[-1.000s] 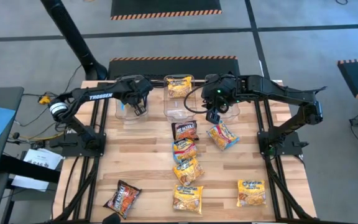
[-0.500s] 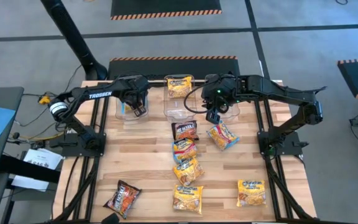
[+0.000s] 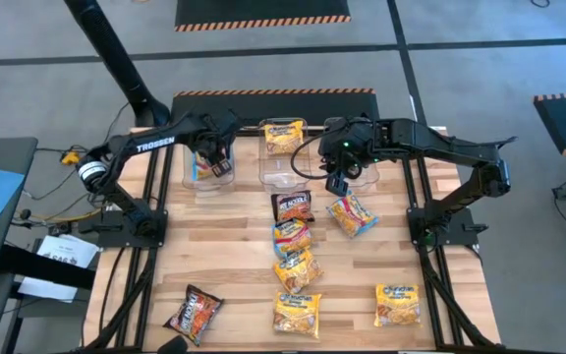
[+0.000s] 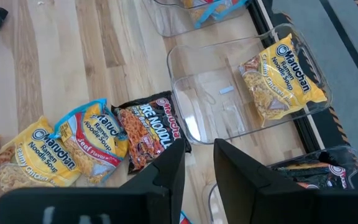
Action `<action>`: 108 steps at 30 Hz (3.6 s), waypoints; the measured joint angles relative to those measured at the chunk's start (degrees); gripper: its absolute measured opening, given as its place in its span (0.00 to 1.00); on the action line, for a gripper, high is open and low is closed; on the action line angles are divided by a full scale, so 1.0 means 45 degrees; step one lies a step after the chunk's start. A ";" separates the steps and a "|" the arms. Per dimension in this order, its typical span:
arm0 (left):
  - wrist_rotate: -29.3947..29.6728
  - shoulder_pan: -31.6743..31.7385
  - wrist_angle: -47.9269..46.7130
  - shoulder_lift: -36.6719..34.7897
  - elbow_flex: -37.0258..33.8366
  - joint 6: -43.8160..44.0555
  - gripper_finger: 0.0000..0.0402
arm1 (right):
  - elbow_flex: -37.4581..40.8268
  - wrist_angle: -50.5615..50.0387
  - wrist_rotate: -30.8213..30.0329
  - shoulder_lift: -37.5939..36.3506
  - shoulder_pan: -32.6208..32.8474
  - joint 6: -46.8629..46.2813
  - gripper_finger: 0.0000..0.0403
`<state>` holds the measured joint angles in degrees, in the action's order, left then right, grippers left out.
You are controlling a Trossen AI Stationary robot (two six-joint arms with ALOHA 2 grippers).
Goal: Sort Maruchan noodles
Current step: Put the yellow noodle pack into the middle transparent bin
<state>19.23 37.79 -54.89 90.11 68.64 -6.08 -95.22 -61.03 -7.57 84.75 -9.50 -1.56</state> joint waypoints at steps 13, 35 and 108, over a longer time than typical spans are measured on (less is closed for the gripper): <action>-0.0679 -0.1826 -0.0980 -0.2906 0.0962 0.1430 0.28 | 0.0000 -0.1624 0.0440 0.0000 0.0158 -0.0664 0.28; -0.0798 -0.4935 -0.1742 -0.6314 0.0948 0.4235 0.28 | 0.0024 -0.0429 0.1399 0.0268 0.4625 -0.0787 0.53; -0.0793 -0.9669 -0.1731 -0.6256 0.0943 0.7464 0.28 | -0.0090 0.2028 0.2608 0.8675 0.5897 -0.0625 0.03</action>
<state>15.66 -5.72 -62.67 61.95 72.88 27.51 -95.63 -51.90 4.16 123.79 17.04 -4.38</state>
